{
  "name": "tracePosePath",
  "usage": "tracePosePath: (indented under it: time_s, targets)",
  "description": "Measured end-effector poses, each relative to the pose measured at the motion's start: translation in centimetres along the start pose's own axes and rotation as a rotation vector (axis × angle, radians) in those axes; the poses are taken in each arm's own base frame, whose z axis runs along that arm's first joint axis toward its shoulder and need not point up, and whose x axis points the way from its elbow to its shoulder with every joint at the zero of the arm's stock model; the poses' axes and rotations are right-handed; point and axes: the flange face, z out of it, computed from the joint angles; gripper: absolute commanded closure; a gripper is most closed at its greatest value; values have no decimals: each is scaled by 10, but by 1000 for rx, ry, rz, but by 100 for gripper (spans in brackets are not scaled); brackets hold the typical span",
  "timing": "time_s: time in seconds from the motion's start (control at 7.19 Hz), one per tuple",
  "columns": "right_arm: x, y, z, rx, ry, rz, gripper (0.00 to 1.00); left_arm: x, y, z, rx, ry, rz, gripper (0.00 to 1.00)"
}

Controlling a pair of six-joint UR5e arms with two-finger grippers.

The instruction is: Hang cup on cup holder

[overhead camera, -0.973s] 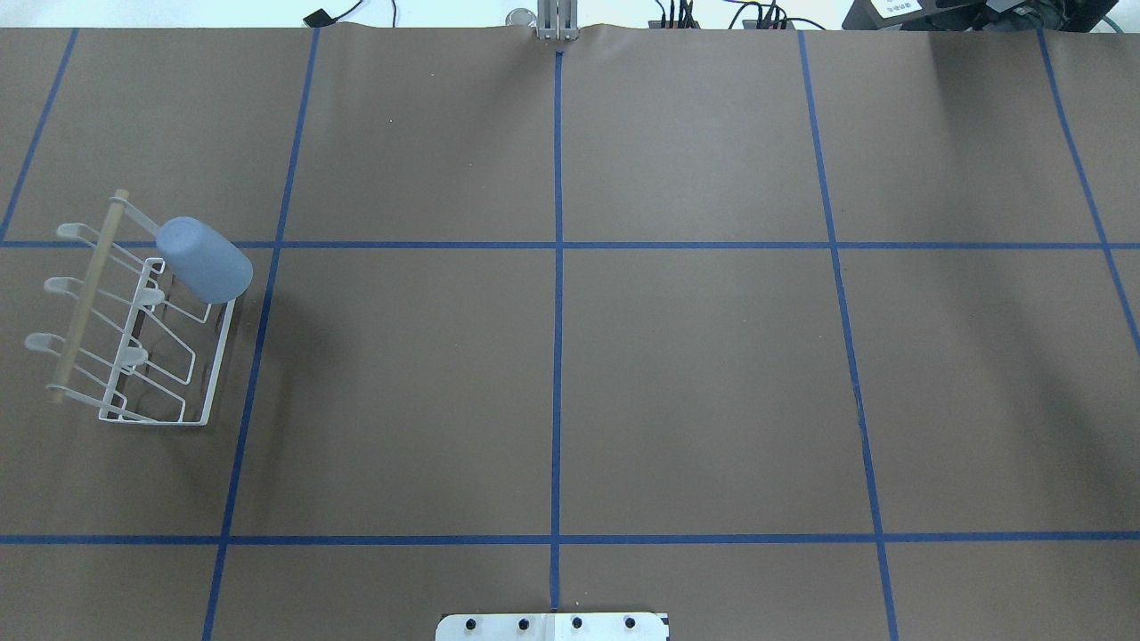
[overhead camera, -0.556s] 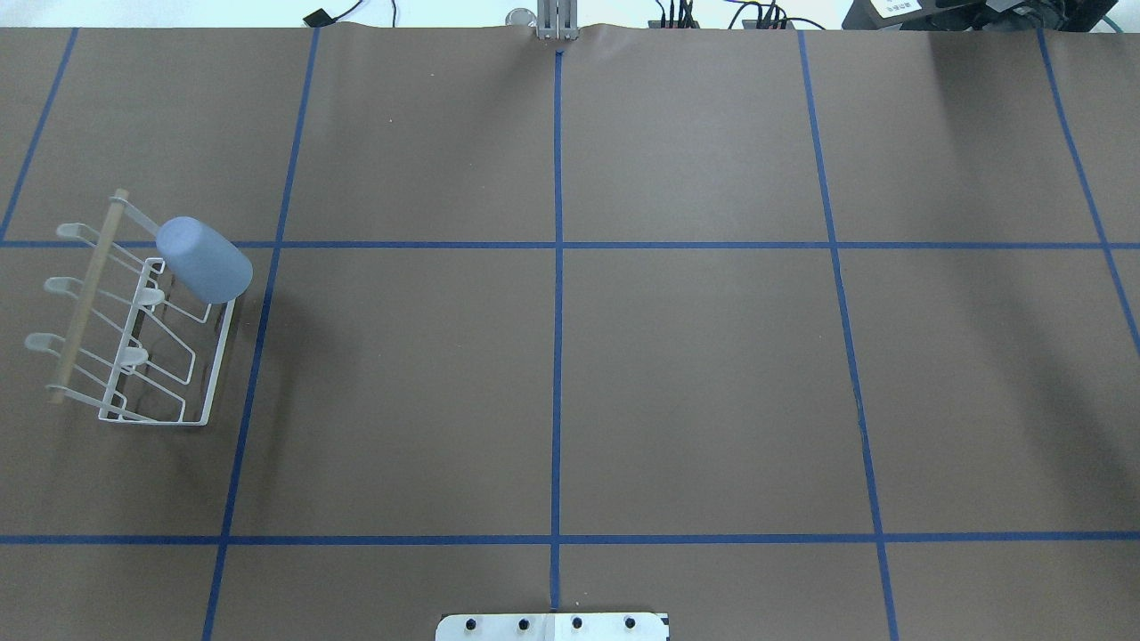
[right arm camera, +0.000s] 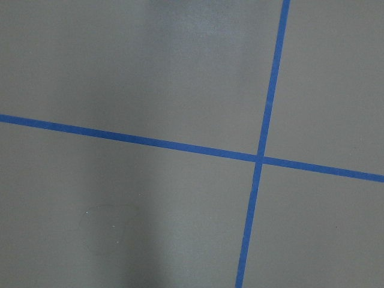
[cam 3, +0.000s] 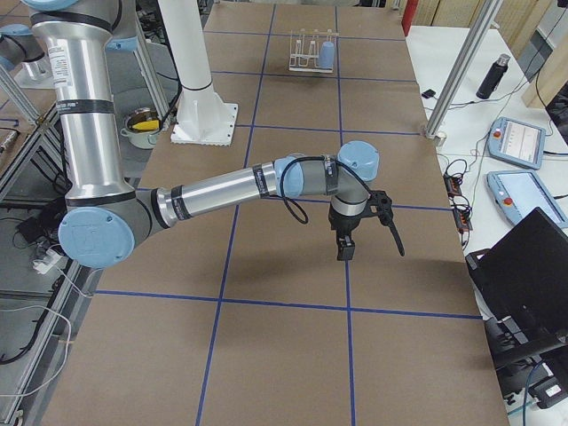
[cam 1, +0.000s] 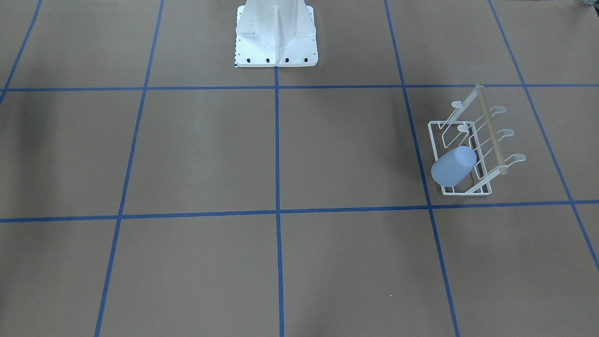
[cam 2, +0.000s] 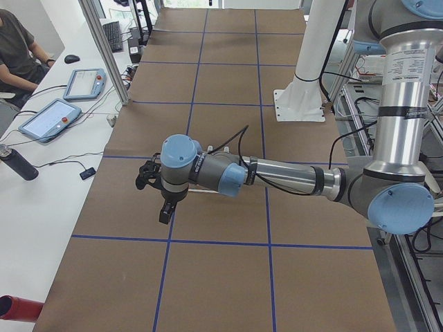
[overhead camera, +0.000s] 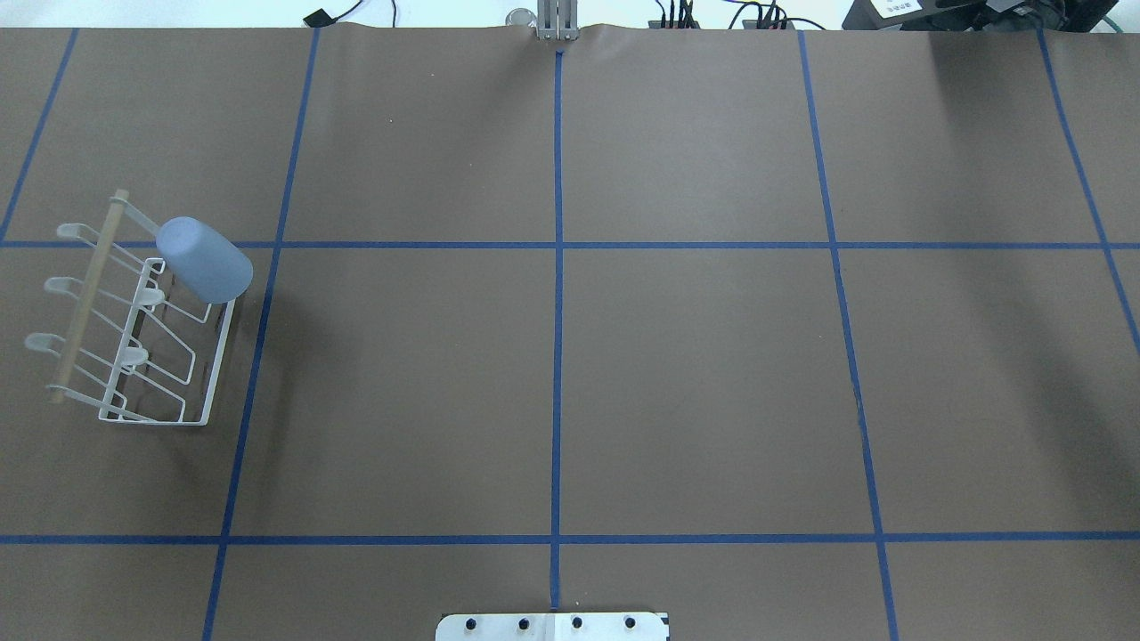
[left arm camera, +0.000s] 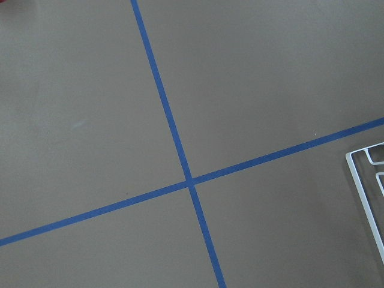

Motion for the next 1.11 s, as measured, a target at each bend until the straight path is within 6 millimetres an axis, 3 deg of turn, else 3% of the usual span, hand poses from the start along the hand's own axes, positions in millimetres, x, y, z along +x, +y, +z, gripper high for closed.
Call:
tracePosePath:
  time_s: [0.42, 0.7, 0.83, 1.11]
  targets:
    - [4, 2, 1, -4, -2, 11, 0, -4, 31, 10, -104, -7, -138, 1]
    - [11, 5, 10, -20, -2, 27, 0, -15, 80, 16, -150, -11, -103, 1]
    - [11, 2, 11, -24, -3, 28, 0, -14, 90, 15, -154, -7, -85, 1]
    - [16, 2, 18, -42, -8, 39, 0, -10, 90, 12, -148, 0, -66, 1]
